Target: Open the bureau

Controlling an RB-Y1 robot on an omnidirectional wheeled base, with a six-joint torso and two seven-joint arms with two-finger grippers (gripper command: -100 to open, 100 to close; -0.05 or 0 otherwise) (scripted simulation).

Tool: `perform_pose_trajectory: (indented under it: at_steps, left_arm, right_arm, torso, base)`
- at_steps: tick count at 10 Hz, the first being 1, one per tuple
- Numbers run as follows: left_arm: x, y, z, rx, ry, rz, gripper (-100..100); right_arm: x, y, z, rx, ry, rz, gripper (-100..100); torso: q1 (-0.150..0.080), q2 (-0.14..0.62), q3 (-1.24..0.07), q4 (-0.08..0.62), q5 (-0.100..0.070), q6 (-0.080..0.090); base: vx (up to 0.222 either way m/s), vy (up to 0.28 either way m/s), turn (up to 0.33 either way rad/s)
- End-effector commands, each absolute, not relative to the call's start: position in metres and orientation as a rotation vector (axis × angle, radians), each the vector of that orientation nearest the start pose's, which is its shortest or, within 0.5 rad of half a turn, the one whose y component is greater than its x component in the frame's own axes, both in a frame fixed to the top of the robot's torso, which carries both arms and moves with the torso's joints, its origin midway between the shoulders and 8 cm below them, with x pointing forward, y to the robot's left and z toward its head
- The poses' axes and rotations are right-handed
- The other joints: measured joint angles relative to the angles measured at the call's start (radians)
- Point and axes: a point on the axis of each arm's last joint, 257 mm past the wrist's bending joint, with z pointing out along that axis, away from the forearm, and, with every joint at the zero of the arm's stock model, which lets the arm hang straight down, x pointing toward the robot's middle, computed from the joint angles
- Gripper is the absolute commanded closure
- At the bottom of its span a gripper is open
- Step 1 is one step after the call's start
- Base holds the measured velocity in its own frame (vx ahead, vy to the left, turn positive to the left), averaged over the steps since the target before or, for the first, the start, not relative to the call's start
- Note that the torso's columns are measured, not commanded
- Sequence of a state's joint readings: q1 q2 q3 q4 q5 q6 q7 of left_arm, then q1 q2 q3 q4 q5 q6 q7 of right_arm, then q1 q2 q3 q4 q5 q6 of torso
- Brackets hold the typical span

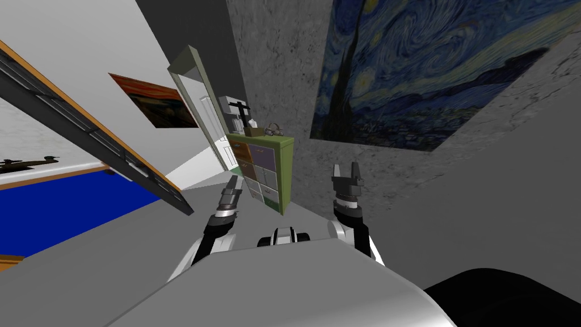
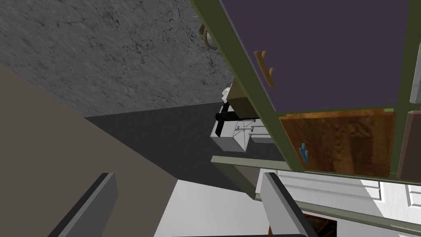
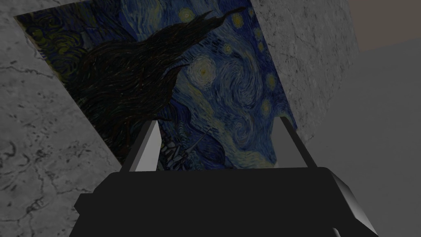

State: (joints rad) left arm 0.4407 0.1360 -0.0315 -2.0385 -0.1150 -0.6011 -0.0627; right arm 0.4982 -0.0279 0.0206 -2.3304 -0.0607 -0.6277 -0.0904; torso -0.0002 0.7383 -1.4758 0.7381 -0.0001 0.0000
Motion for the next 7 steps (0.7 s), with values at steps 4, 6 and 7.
perform_pose_trajectory:
  at_steps: [4, 6, 7]
  left_arm:
    - [0.401, 0.237, -0.096, -0.56, 0.963, -1.182, -100]
    - [0.408, 0.234, -0.11, -0.575, 0.99, -1.175, -100]
    - [0.411, 0.232, -0.118, -0.584, 1.004, -1.172, -100]
  right_arm:
    - [0.309, -0.271, 0.069, 0.561, 0.451, 1.487, 0]
    - [0.309, -0.271, 0.069, 0.561, 0.451, 1.487, 0]
    - [0.309, -0.271, 0.069, 0.561, 0.451, 1.487, 0]
  torso:
    - [0.0, 0.0, 0.0, 0.0, 0.0, 0.0]
    - [0.001, 0.0, 0.0, 0.0, 0.0, 0.0]
    - [0.0, 0.0, 0.0, 0.0, 0.0, 0.0]
  base:
    - [0.064, 0.026, -0.052]
    - [0.048, 0.028, -0.066]
    - [0.048, 0.021, -0.051]
